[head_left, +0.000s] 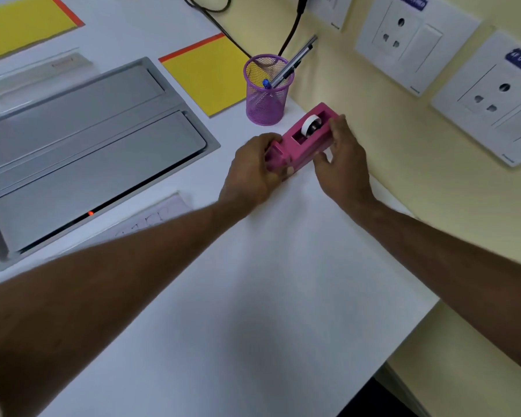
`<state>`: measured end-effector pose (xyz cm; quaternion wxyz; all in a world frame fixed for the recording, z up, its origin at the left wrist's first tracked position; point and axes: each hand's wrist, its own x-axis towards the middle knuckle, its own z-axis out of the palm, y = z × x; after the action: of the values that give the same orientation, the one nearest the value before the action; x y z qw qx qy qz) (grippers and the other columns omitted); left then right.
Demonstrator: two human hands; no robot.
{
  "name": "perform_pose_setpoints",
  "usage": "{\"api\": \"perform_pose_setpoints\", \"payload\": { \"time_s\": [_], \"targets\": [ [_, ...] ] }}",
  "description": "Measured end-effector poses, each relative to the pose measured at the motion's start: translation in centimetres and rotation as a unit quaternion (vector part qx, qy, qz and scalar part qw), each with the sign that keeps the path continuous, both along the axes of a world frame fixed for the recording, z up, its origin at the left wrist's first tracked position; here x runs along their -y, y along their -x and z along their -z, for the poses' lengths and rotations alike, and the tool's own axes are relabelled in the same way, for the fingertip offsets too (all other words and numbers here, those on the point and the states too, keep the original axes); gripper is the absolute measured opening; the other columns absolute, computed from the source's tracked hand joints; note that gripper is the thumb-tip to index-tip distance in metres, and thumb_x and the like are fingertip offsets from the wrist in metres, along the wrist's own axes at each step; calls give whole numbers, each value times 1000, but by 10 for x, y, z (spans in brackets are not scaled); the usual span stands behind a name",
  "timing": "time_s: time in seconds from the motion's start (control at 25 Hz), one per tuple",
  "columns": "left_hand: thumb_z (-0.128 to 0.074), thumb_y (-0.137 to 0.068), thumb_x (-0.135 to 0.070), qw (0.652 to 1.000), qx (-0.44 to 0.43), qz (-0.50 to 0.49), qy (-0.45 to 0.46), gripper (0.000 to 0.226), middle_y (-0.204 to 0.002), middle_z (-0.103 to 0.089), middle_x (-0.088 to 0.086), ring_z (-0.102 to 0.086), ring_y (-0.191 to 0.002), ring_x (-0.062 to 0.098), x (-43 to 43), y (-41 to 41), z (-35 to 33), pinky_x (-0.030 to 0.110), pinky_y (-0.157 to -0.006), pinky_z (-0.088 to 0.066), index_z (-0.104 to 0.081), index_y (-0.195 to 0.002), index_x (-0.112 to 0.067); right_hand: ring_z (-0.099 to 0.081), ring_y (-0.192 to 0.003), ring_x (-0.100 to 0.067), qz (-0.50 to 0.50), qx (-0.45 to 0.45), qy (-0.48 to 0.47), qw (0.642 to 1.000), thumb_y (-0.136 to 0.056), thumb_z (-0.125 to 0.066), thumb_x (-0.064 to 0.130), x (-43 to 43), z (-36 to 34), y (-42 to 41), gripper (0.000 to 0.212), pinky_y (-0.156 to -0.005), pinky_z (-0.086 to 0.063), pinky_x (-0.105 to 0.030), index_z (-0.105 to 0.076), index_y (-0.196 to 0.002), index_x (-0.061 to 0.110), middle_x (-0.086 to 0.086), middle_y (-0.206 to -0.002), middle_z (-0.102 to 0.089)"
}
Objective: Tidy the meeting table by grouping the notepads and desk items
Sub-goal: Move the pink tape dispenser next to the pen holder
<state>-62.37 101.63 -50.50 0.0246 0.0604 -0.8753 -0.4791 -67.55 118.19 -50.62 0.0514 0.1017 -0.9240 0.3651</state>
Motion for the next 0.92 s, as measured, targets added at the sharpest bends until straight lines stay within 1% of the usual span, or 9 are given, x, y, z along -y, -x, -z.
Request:
{"api": "perform_pose_setpoints", "payload": {
  "time_s": [0.12,0.32,0.4,0.48,0.6,0.68,0.72,0.8,0.92],
  "targets": [
    [-76,-79,-24,1000,2,-27,-1,68,-127,-63,7,-61,-114,22,8,10,-2,43,-101,-53,-53,-141,-12,-29,-150,-34,-15,-17,-2,1000,-89,-65,0,5,1,9,69,-121,-30,-35,-33,-150,-5,-25,-158,-31],
    [-72,-86,-17,1000,9,-25,4,69,-134,-62,7,-60,-118,19,23,20,-5,35,-103,-52,-44,-149,-10,-21,-153,-31,-62,-12,-63,996,-92,-62,3,11,0,18,73,-108,-10,-7,-24,-153,-5,-23,-163,-20],
    [-69,-90,-12,999,12,-14,26,66,-136,-61,7,-60,-118,19,25,22,-3,27,-98,-50,-41,-150,-10,-17,-154,-30,-84,-9,-102,991,-93,-59,4,10,2,18,76,-110,-13,-11,-17,-155,-4,-20,-166,-11],
    [-67,-93,-14,999,6,-2,53,65,-136,-62,5,-61,-117,19,24,21,-4,26,-94,-50,-38,-151,-12,-12,-155,-30,-113,-28,-145,983,-92,-56,4,5,4,14,78,-120,-17,-23,-12,-156,-5,-20,-166,-6],
    [-65,-97,-23,999,25,-19,45,71,-140,-55,-1,-54,-123,16,16,10,-16,20,-91,-43,-26,-155,-11,-5,-155,-33,-137,-53,-208,967,-92,-58,11,-2,3,6,81,-126,-12,-34,-10,-156,-5,-23,-166,-2],
    [-56,-102,-35,996,27,-28,74,74,-159,-39,6,-40,-141,21,12,-5,-22,18,-106,-34,-16,-158,-8,-5,-155,-36,-143,-71,-225,961,-96,-57,20,2,1,-5,80,-126,-14,-40,-10,-156,-5,-23,-166,-3],
    [-47,-104,-40,992,16,-27,122,72,-164,-28,9,-29,-150,24,14,-15,-24,26,-117,-29,-14,-159,-7,-6,-155,-36,-151,-86,-241,955,-98,-53,25,6,-2,-13,77,-126,-16,-42,-11,-156,-4,-23,-166,-4],
    [-32,-108,-42,971,-12,-11,240,64,-167,-18,15,-15,-155,30,23,-34,-22,46,-126,-19,-18,-159,-5,-8,-155,-32,-175,-119,-268,940,-103,-44,33,16,-6,-28,72,-125,-18,-41,-13,-156,-3,-21,-166,-8],
    [-23,-108,-39,947,-23,3,320,60,-166,-18,18,-14,-155,33,51,-63,-30,51,-126,-14,-24,-157,-4,-16,-154,-32,-200,-136,-237,941,-104,-40,33,42,-20,-49,65,-122,-27,-44,-22,-154,-5,-22,-164,-17]
  ]
}}
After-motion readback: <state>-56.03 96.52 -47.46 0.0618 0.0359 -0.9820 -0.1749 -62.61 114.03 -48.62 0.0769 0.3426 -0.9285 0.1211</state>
